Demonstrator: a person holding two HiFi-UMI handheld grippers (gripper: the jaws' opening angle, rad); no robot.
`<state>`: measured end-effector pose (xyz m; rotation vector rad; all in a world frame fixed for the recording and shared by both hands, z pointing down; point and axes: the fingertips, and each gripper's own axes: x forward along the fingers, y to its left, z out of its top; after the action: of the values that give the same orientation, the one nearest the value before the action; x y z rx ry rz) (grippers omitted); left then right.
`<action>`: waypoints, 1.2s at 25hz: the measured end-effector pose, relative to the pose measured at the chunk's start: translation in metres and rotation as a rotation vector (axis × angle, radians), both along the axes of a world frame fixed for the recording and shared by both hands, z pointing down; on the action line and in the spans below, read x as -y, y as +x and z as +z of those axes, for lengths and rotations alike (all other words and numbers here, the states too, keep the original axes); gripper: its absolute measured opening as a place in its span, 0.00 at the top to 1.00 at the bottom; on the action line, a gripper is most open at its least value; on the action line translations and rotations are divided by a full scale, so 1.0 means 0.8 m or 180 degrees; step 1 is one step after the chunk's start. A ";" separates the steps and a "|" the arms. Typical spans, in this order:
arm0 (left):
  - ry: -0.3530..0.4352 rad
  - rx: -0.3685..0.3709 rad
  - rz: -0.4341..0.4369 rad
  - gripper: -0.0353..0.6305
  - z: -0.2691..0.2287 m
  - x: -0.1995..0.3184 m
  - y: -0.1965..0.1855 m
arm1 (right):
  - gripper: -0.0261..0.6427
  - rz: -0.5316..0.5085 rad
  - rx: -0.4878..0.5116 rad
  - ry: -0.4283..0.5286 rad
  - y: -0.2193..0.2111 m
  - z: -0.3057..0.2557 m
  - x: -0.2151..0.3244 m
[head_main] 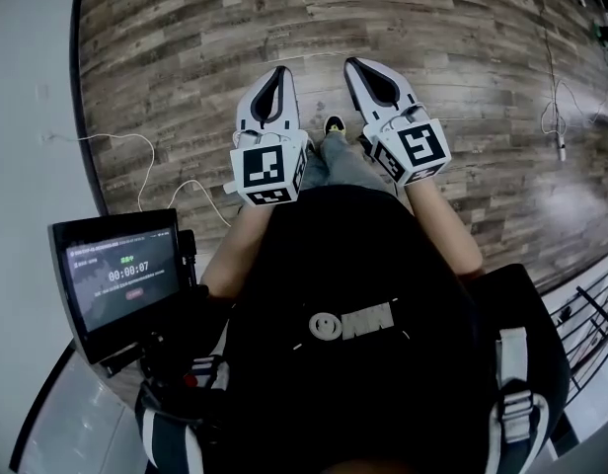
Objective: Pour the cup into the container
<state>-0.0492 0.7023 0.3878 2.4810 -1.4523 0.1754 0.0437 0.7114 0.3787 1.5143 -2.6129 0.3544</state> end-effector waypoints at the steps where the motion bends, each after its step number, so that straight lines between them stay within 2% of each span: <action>1: -0.0001 0.0007 0.0000 0.95 -0.001 0.006 0.003 | 0.96 -0.0007 0.0007 -0.0008 0.002 0.000 0.005; 7: 0.0032 0.0076 -0.0035 0.95 0.007 0.047 0.025 | 0.96 -0.0057 0.0052 -0.0015 0.023 0.019 0.039; 13: 0.0019 0.0249 -0.0076 0.95 -0.012 0.109 0.096 | 0.96 -0.0052 0.0223 0.0017 0.102 0.007 0.103; 23: 0.0005 0.0304 -0.0207 0.95 -0.006 0.129 0.075 | 0.96 -0.0125 0.0335 0.0039 0.092 0.012 0.135; 30: 0.0000 0.0255 -0.0195 0.95 -0.001 0.153 0.068 | 0.96 -0.0105 0.0307 0.0009 0.083 0.017 0.160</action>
<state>0.0051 0.5797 0.3867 2.4520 -1.5577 0.2655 0.1098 0.5830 0.3919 1.4889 -2.7092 0.4315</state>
